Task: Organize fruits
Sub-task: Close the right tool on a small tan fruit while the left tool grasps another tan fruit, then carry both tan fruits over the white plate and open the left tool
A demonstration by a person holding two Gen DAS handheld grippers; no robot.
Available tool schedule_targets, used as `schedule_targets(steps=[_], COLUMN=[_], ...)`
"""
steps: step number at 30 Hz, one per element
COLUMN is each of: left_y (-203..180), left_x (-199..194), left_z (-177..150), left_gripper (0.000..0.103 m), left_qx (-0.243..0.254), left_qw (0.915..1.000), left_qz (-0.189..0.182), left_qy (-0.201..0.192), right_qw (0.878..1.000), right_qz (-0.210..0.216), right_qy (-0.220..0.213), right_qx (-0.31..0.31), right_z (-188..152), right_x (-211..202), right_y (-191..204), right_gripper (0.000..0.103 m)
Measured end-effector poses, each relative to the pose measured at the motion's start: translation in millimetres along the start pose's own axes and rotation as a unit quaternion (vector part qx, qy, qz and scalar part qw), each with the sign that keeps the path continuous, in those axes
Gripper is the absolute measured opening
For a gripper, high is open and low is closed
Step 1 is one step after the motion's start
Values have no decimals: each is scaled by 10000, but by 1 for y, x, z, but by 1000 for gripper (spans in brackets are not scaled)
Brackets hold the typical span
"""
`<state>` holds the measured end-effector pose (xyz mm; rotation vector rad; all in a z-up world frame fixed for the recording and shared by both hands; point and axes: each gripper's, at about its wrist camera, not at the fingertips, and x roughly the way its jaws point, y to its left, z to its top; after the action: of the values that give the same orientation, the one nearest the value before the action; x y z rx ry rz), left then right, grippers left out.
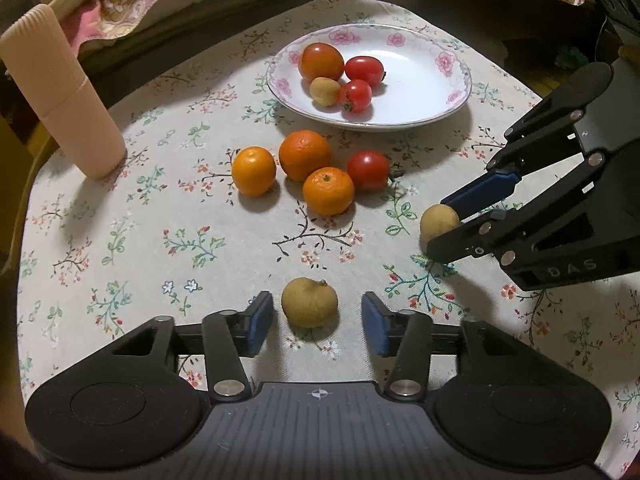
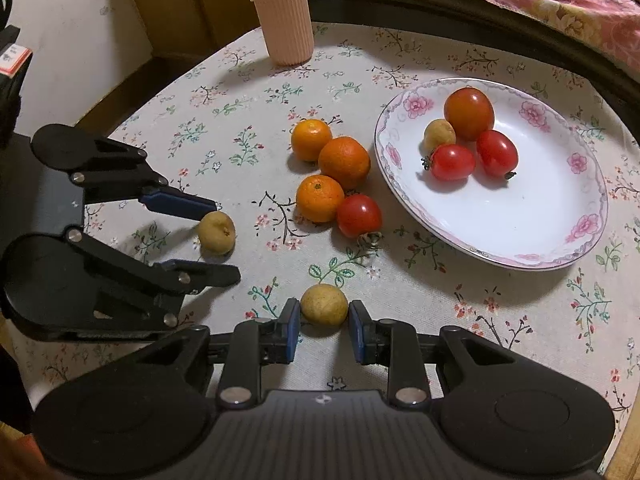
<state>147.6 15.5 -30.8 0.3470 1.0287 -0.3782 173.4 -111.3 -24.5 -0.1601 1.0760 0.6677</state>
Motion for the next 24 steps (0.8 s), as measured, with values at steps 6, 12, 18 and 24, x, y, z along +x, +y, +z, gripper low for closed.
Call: schedule_targets(steps=[6, 12, 18, 24], left_y=[1, 1, 2, -4], left_x=[1, 1, 1, -1], left_z=[0, -1, 1, 3], left_gripper=[64, 64, 46, 37], left_qx=[-56, -77, -193, -107], left_qw=[10000, 10000, 9998, 9999], left_qz=[27, 60, -61, -31], left_qy=[0, 6, 13, 22], right_qw=[10000, 10000, 9999, 9998], right_qz=[38, 48, -26, -72], right_qy=[19, 49, 70, 122], right_qx=[1, -15, -120, -154], right_z=[-1, -3, -4, -5], right_x=[0, -1, -2, -4], right_y=[0, 0, 4, 6], right_gripper=[30, 30, 29, 29])
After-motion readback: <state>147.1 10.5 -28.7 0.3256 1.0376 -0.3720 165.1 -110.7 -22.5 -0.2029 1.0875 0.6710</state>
